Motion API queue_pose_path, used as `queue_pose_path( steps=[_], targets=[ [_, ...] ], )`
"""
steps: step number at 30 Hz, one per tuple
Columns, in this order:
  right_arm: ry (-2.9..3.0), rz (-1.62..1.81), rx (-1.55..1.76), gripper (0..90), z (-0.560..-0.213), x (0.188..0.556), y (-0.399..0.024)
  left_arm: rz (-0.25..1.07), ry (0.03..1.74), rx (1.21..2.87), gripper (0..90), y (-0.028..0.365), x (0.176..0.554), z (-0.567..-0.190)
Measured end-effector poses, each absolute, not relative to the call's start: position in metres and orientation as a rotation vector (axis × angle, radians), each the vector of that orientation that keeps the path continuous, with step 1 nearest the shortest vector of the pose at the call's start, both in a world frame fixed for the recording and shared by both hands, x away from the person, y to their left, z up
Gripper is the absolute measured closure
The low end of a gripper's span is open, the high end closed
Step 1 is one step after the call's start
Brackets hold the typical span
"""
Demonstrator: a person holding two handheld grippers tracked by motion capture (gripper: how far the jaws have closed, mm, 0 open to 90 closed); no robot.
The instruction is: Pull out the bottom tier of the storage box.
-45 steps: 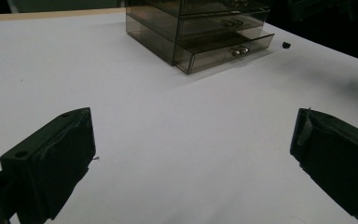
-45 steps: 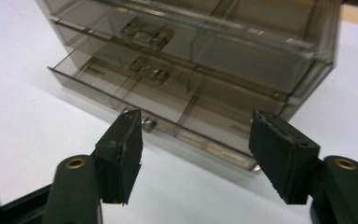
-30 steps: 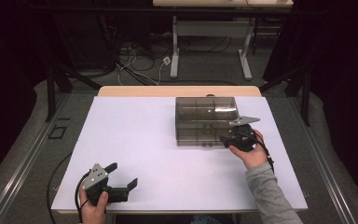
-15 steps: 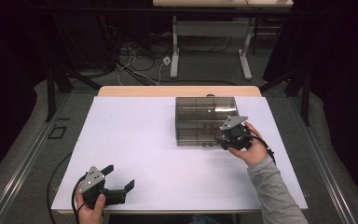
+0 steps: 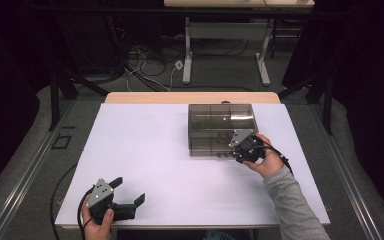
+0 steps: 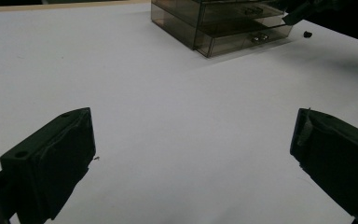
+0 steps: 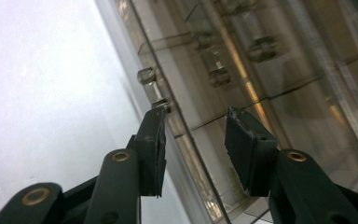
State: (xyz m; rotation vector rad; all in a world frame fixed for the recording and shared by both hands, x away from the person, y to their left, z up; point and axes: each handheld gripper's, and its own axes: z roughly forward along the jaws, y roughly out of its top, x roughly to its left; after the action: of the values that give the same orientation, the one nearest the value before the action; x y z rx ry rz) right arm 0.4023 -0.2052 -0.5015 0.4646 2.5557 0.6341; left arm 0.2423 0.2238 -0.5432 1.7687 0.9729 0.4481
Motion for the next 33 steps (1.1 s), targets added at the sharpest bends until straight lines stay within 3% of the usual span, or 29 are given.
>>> queue_pose_path(
  steps=[17, 33],
  targets=[
    [2.635, 0.568, 0.403, 60.2, -0.522, 0.411, -0.195, 0.452, 0.969, 1.776, 0.4, 0.225, 0.243, -0.544],
    [2.636, 0.593, 0.382, 72.4, -0.525, 0.415, -0.199, 0.444, 0.976, 1.777, 0.3, 0.224, 0.243, -0.545]
  ],
)
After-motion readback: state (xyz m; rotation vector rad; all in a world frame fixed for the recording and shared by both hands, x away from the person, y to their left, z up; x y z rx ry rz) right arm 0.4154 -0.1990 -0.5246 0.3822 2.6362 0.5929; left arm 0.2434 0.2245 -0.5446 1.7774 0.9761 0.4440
